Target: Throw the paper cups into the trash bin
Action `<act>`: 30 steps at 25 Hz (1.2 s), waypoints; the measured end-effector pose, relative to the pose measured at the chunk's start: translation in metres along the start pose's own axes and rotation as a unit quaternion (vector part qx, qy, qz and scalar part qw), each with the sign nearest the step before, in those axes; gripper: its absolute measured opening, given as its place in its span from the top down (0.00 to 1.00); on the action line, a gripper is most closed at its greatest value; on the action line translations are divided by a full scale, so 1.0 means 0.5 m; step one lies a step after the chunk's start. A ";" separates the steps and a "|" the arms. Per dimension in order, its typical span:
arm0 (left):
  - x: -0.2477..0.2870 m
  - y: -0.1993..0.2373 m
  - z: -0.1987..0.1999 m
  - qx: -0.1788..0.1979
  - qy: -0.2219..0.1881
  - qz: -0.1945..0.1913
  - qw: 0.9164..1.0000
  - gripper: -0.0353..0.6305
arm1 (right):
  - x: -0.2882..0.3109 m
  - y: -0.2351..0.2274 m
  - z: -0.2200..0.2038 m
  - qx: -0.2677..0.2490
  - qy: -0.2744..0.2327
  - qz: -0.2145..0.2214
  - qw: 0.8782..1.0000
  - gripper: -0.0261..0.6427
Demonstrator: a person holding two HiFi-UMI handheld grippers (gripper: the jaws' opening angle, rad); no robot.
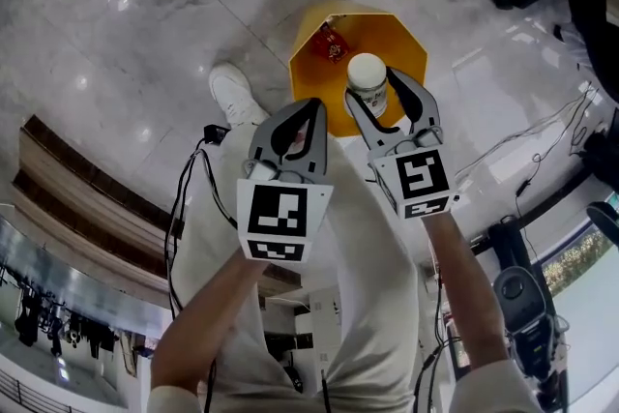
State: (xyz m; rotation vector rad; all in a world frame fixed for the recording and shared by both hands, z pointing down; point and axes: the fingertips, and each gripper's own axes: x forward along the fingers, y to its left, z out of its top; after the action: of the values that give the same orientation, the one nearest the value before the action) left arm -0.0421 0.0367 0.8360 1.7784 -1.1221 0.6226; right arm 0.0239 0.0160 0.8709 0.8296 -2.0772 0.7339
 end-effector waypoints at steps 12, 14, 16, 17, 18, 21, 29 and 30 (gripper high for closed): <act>0.055 0.034 -0.050 0.017 0.042 0.011 0.999 0.94 | 0.049 -0.032 -0.064 0.020 0.052 -0.019 0.998 0.57; 0.057 0.031 -0.055 0.014 0.047 0.010 0.999 0.94 | 0.045 -0.035 -0.066 0.030 0.059 -0.019 0.998 0.52; 0.048 0.022 -0.054 0.017 0.050 0.008 0.999 0.94 | 0.031 -0.034 -0.061 0.032 0.059 -0.021 0.998 0.52; 0.040 0.014 -0.050 0.021 0.050 0.005 0.999 0.94 | 0.020 -0.032 -0.055 0.030 0.057 -0.021 0.998 0.52; 0.030 0.004 -0.044 0.026 0.051 0.002 0.998 0.94 | 0.006 -0.029 -0.048 0.027 0.055 -0.020 0.998 0.52; -0.011 -0.040 -0.014 0.045 0.054 -0.012 0.997 0.94 | -0.050 -0.016 -0.025 0.020 0.055 -0.014 0.998 0.54; -0.185 -0.165 0.140 0.086 0.031 -0.037 0.995 0.94 | -0.246 0.021 0.112 -0.011 0.032 -0.027 0.999 0.81; -0.210 -0.182 0.156 0.092 0.030 -0.039 0.995 0.94 | -0.275 0.027 0.130 -0.007 0.027 -0.028 0.999 0.85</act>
State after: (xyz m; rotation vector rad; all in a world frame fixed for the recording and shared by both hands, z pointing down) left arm -0.0134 0.0274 0.6796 1.9366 -0.9756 0.7460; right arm 0.0532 0.0204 0.7212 0.8482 -2.0008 0.7036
